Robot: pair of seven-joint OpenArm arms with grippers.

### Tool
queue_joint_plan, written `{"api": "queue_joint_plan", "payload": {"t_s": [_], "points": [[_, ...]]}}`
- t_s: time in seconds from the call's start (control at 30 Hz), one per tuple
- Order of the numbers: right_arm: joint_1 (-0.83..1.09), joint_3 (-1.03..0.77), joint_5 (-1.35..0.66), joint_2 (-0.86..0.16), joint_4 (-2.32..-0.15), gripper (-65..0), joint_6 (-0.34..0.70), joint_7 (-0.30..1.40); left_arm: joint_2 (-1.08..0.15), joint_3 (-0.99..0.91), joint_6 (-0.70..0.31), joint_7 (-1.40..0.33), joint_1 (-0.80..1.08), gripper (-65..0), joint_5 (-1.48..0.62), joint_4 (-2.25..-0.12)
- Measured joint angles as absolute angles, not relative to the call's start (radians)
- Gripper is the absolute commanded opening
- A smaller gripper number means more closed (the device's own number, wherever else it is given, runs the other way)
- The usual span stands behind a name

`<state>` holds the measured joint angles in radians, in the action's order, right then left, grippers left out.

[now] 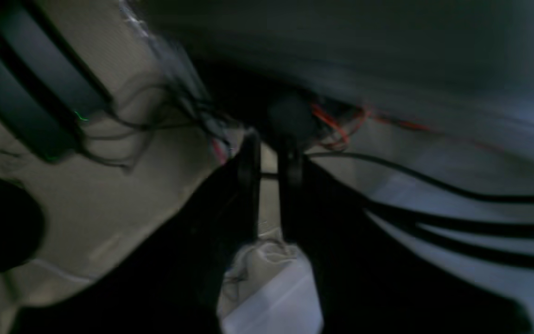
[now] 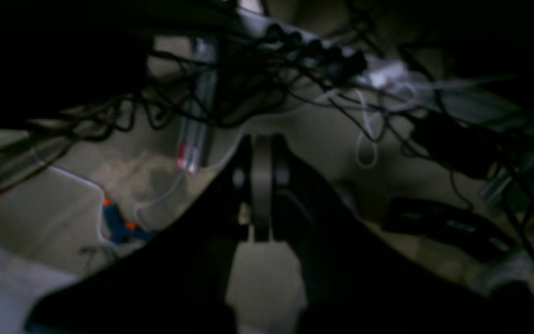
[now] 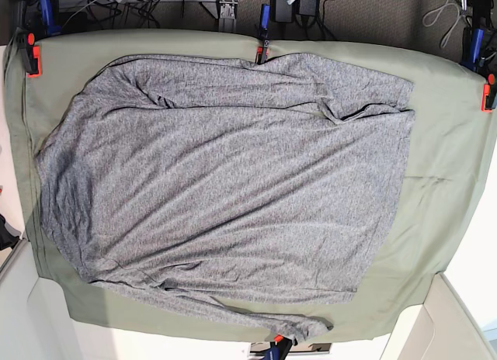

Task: Fold the T-shirt properly
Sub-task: 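Move both grippers toward the collar edge of the grey shirt, then grasp the shirt's collar edge corners with both grippers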

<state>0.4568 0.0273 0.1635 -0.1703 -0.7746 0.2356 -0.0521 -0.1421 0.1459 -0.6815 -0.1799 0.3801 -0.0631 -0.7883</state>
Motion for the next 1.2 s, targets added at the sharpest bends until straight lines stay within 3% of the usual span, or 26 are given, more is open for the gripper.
{"api": "queue_joint_plan", "payload": {"t_s": [0.17,0.3,0.4,0.57,0.67,0.87,1.03,1.2], "points": [[0.627,0.027,0.04,-0.249,-1.088,-64.6,0.233,-0.041,-0.181,-0.001,-0.683,-0.196,0.509,-57.4,-0.123,-1.092],[0.741,0.02,-0.046,-0.303,-1.352,-53.1,0.235,0.006,-0.221,-0.093,-0.686,-0.267,0.613,-56.1,-0.244,-1.306],[0.804,-0.015,-0.113,-0.328,-1.516,-44.2,0.235,0.084,-0.25,-0.157,-0.684,-0.311,0.685,-49.3,-0.321,-1.434],[0.865,-0.107,-0.21,-0.331,-1.718,-43.3,0.238,0.184,-0.295,-0.264,-0.687,-0.357,0.785,-36.2,-0.45,-1.606],[0.86,-0.163,-0.27,-0.331,-1.797,-42.1,0.238,0.223,-0.317,-0.331,-0.688,-0.364,0.839,-34.6,-0.51,-1.679],[0.861,-0.247,-0.411,-0.331,-1.869,-26.7,0.239,0.245,-0.352,-0.445,-0.689,-0.366,0.896,-34.2,-0.639,-1.767],[0.781,-0.286,-0.472,-0.313,-1.874,-26.2,0.241,0.266,-0.366,-0.512,-0.689,-0.398,0.903,-22.7,-0.745,-1.779],[0.666,-0.307,-0.48,-0.279,-1.871,-26.2,0.22,0.317,-0.4,-0.521,-0.689,-0.412,0.9,-22.4,-0.787,-1.779]]}}
